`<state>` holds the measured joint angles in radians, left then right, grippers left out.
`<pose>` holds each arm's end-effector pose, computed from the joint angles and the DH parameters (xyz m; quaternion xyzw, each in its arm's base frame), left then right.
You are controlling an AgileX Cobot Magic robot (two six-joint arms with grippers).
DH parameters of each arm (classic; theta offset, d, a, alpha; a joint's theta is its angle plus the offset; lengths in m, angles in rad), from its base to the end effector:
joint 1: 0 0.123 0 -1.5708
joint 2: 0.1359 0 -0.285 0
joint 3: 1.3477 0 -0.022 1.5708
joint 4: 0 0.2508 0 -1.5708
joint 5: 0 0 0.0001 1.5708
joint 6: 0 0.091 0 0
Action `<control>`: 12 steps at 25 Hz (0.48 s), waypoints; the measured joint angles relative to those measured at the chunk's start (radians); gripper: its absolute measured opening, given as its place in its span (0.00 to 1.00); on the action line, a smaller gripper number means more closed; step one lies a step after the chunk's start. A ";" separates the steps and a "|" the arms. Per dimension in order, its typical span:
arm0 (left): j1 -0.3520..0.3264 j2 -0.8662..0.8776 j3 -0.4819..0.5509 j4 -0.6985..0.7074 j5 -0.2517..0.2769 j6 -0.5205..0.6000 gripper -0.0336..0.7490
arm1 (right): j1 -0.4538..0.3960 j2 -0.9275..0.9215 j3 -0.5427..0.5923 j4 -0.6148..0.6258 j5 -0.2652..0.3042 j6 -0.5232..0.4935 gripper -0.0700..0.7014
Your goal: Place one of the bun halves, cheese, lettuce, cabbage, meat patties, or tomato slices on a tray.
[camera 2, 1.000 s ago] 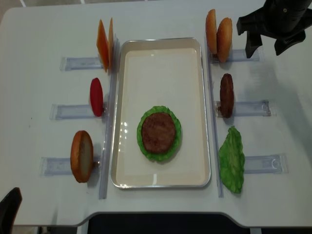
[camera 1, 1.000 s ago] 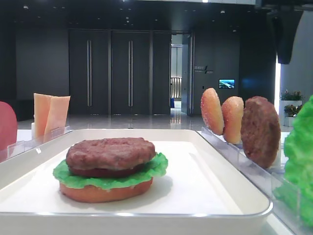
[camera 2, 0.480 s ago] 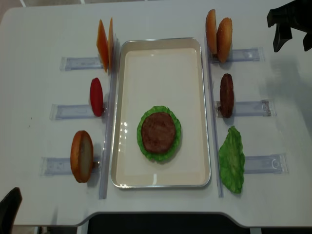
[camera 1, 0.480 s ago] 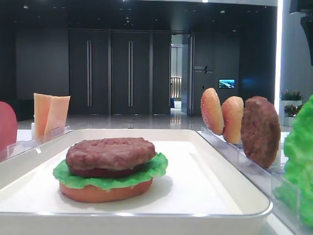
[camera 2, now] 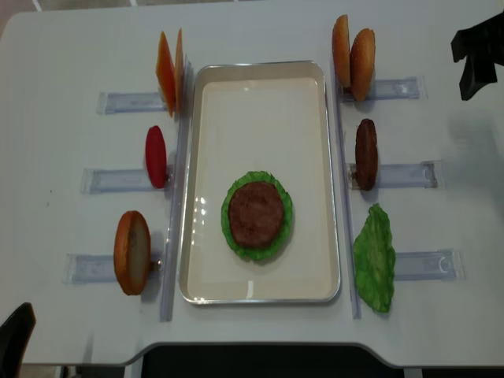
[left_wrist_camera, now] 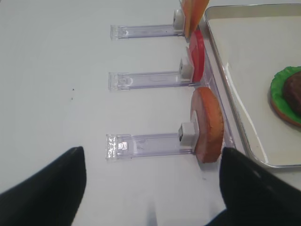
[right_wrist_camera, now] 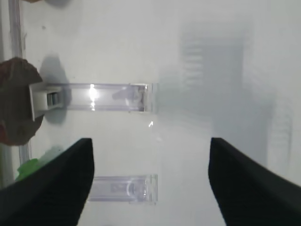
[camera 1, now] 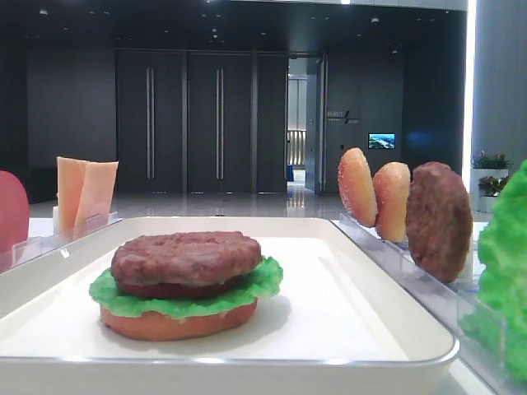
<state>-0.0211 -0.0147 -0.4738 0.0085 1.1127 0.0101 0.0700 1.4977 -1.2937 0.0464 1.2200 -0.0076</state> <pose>-0.0064 0.0008 0.2658 0.0133 0.8692 0.0015 0.4942 0.2896 0.0243 0.3116 -0.0331 0.9924 0.0262 0.1159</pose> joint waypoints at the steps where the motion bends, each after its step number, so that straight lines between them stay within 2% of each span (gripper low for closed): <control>1: 0.000 0.000 0.000 0.000 0.000 0.000 0.93 | 0.000 -0.035 0.026 0.001 0.000 0.000 0.72; 12: 0.000 0.000 0.000 0.000 0.000 0.000 0.93 | 0.000 -0.518 0.407 0.001 0.003 0.001 0.72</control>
<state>-0.0211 -0.0147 -0.4738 0.0085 1.1127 0.0101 0.0700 0.9801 -0.8865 0.0475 1.2230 -0.0066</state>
